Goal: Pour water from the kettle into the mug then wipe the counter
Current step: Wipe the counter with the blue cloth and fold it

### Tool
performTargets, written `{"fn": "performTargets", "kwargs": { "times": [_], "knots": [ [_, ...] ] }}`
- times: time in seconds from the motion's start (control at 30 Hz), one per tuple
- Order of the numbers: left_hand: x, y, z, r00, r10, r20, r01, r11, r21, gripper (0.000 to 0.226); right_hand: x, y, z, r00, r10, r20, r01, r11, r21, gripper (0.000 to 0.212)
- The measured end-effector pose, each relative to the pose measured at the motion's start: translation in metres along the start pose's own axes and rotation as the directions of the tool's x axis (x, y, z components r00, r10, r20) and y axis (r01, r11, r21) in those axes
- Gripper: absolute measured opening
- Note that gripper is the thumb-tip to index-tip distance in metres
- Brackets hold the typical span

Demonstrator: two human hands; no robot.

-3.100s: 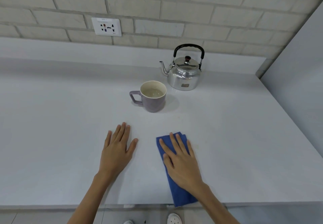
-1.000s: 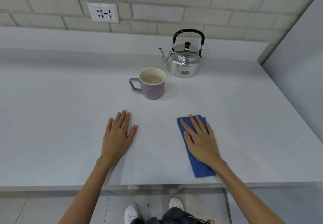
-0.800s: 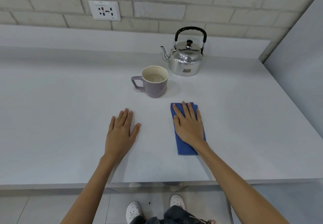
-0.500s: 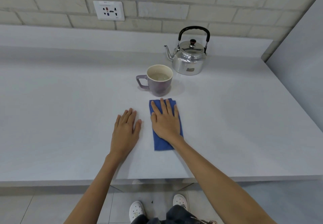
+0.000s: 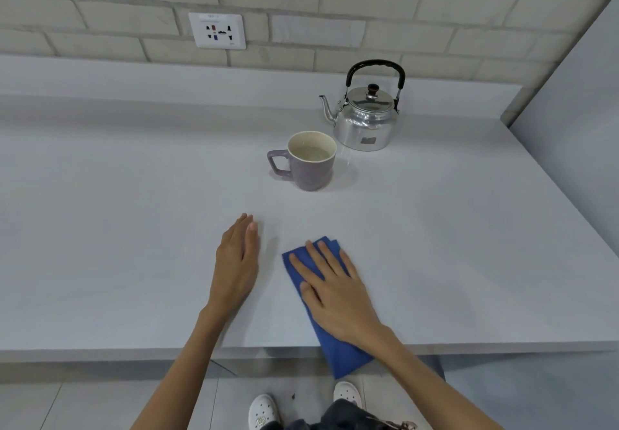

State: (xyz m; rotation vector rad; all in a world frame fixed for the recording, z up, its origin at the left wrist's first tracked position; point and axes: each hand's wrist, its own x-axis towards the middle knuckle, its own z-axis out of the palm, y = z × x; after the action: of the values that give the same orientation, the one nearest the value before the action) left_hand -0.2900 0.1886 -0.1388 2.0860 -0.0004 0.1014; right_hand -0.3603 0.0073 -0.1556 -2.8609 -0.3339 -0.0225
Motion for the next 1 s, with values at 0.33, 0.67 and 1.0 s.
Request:
{"fn": "performTargets", "kwargs": {
  "times": [0.33, 0.67, 1.0],
  "knots": [
    [-0.044, 0.002, -0.045, 0.999, -0.036, 0.015, 0.035, 0.998, 0.048, 0.036, 0.109, -0.040, 0.016, 0.964, 0.251, -0.084, -0.248, 0.968, 0.050, 0.053],
    [-0.052, 0.014, -0.035, 0.994, -0.102, 0.046, 0.092, 0.979, 0.182, 0.056, 0.162, -0.092, -0.002, 0.979, 0.187, 0.087, -0.193, 0.979, 0.067, 0.049],
    [-0.044, 0.021, -0.042, 0.989, -0.143, 0.026, 0.134, 0.964, 0.228, 0.040, 0.198, -0.078, -0.049, 0.979, 0.026, 0.202, -0.059, 0.985, 0.163, 0.014]
  ]
}}
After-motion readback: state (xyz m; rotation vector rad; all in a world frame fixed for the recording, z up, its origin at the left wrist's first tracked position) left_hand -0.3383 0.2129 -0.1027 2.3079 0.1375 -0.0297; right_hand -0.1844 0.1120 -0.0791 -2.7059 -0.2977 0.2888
